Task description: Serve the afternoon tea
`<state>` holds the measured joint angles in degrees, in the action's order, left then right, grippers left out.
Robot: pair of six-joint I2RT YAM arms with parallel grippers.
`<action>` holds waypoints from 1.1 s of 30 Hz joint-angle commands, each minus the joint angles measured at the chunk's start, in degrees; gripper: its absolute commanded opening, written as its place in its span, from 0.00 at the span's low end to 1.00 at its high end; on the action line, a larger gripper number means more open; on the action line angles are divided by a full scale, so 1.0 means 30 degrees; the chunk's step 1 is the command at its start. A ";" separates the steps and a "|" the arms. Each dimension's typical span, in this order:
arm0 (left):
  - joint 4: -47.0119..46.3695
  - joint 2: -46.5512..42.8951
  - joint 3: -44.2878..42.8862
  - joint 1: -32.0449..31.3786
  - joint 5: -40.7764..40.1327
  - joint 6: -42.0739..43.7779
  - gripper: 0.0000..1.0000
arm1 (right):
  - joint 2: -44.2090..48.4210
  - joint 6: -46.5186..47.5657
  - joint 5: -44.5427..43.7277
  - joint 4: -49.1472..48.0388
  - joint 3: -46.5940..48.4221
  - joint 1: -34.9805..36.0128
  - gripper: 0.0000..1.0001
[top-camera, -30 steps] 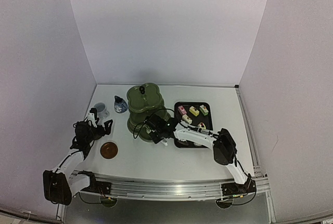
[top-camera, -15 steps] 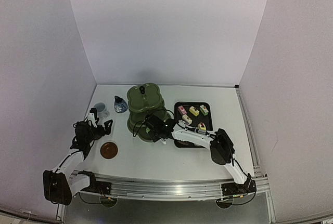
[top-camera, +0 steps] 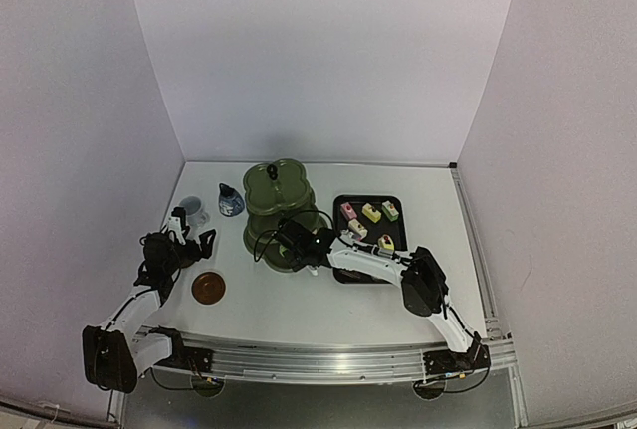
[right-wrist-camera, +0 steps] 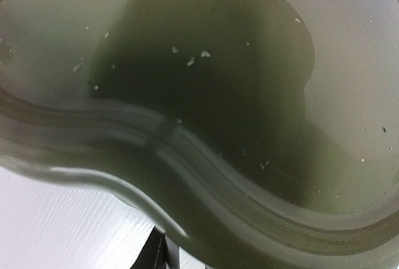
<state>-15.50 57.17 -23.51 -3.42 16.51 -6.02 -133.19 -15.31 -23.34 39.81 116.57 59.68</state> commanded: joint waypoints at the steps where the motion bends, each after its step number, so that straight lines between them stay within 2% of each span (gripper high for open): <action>1: -0.0595 -0.0087 0.0068 0.0086 0.0228 -0.0044 1.00 | -0.0249 -0.0313 -0.0768 -0.0765 0.0470 0.0041 0.19; 3: -0.0550 -0.0089 0.0060 0.0087 0.0261 -0.0048 1.00 | -0.0197 -0.0272 -0.0683 -0.0765 0.0430 0.0054 0.25; 9: -0.0494 -0.0063 0.0045 0.0089 0.0425 -0.0080 1.00 | -0.0053 -0.0319 -0.0444 -0.0765 0.0359 0.0044 0.30; 19: -0.0450 -0.0119 0.0145 0.0085 0.0531 -0.0045 1.00 | 0.0553 -0.0569 0.0329 -0.0881 -0.0042 0.0052 0.30; 33: -0.0282 -0.0050 0.0137 0.0089 0.0767 -0.0104 1.00 | 0.2704 -0.0655 0.1095 -0.3107 -0.2033 0.0058 0.30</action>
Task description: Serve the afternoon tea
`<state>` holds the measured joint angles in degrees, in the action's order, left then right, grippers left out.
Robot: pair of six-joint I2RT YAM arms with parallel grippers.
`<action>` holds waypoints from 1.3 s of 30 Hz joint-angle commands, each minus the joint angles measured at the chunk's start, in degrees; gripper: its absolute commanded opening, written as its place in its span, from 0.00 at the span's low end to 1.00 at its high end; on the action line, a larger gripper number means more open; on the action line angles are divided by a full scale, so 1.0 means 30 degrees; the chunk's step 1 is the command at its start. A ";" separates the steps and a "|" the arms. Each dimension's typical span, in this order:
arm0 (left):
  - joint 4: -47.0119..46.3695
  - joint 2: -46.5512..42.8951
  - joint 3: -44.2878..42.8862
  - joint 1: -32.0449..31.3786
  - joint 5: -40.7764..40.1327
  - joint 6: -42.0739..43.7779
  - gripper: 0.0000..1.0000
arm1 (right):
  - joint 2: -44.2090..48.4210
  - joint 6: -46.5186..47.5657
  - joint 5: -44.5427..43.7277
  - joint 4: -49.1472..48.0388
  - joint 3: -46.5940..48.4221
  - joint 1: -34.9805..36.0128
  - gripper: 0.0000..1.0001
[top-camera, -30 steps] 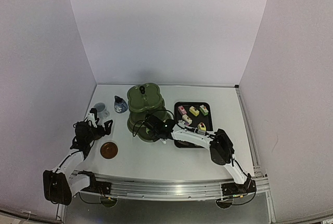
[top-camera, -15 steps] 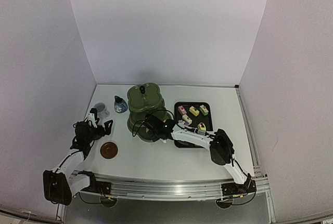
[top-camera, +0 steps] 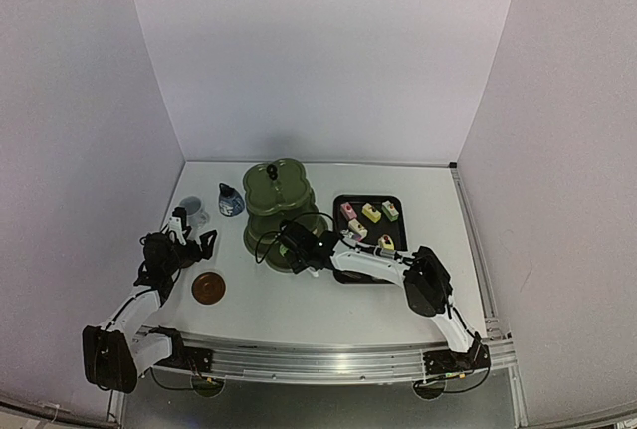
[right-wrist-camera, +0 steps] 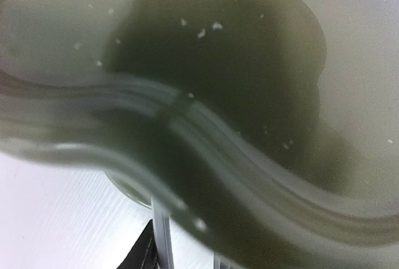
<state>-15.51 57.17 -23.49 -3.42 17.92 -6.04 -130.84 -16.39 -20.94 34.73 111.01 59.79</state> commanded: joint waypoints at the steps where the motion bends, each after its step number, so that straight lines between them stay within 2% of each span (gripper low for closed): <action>1: -0.0280 -0.0043 0.0145 0.0099 0.0320 -0.0099 1.00 | 0.2008 -0.0282 0.0361 -0.1473 -0.0259 0.0021 0.30; 6: -0.0252 0.0016 0.0106 0.0087 0.0325 -0.0104 1.00 | 0.2624 -0.0085 0.0992 -0.2026 -0.1081 0.0010 0.30; 11: -0.0249 0.0050 0.0078 0.0088 0.0267 -0.0054 1.00 | 0.2803 0.0515 0.3798 -0.2125 -0.1963 0.0007 0.28; 16: -0.0233 0.0064 0.0061 0.0115 0.0249 -0.0001 1.00 | 0.2793 0.0817 0.5278 -0.2020 -0.2594 0.0017 0.25; 22: -0.0192 0.0167 -0.0007 0.0115 0.0208 0.0024 1.00 | 0.1586 0.0594 0.5468 -0.1693 -0.1487 -0.0047 0.21; 39: -0.0378 0.0356 -0.0034 0.0174 0.0003 0.0213 1.00 | -0.0887 0.0086 0.5096 -0.0352 0.1113 -0.0932 0.21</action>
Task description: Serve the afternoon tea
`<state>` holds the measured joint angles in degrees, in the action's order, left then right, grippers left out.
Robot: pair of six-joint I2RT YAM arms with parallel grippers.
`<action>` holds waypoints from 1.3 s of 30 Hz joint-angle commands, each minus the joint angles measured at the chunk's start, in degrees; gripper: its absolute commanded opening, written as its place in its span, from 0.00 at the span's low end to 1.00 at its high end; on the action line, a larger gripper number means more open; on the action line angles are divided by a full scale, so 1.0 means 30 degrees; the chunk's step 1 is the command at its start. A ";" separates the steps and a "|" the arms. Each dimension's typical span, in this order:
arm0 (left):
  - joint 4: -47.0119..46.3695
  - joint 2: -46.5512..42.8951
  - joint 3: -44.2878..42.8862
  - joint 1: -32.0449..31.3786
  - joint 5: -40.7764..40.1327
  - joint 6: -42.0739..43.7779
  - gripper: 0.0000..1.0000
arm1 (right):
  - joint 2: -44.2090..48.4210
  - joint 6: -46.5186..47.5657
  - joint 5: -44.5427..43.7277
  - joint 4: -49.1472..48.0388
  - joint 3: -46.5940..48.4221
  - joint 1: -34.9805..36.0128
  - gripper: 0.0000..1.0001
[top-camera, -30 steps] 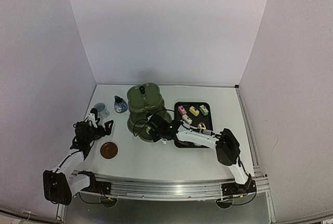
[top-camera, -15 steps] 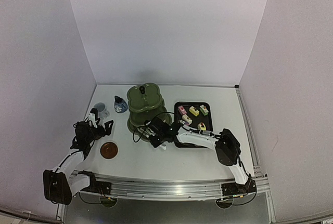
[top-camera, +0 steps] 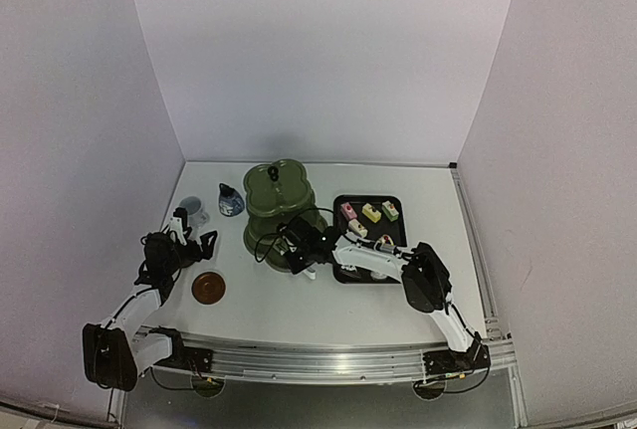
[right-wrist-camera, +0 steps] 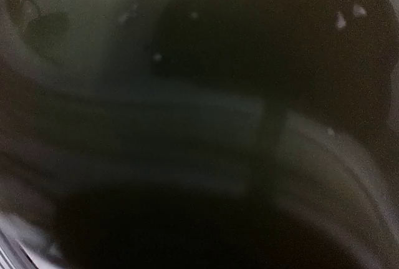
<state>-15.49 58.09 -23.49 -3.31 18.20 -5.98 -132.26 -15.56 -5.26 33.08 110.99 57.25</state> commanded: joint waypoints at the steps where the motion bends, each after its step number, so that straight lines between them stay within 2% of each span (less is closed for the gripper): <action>1: -0.0376 0.0053 -0.0047 0.0137 -0.0089 0.0179 1.00 | -0.0441 -0.0282 -0.0433 0.0216 0.1183 -0.0128 0.21; 11: -0.0477 0.0036 -0.0020 0.0184 -0.0096 0.0176 1.00 | -0.0333 -0.0541 -0.2631 0.0484 0.1411 -0.0222 0.21; 25: -0.0522 0.0017 0.0023 0.0196 -0.0034 0.0233 1.00 | 0.1629 0.1914 0.1622 0.0457 0.0395 0.0388 0.25; 32: -0.0437 -0.0004 -0.0038 0.0205 -0.0001 0.0280 1.00 | 0.3930 0.2214 0.3373 0.0533 -0.2026 0.0811 0.25; 39: -0.0519 0.0016 -0.0009 0.0210 0.0127 0.0323 1.00 | 0.7968 0.1077 0.1821 0.1617 -0.5666 0.0860 0.26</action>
<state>-15.51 58.17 -23.49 -2.94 18.22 -5.85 -117.59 -10.58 1.87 36.34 97.10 59.61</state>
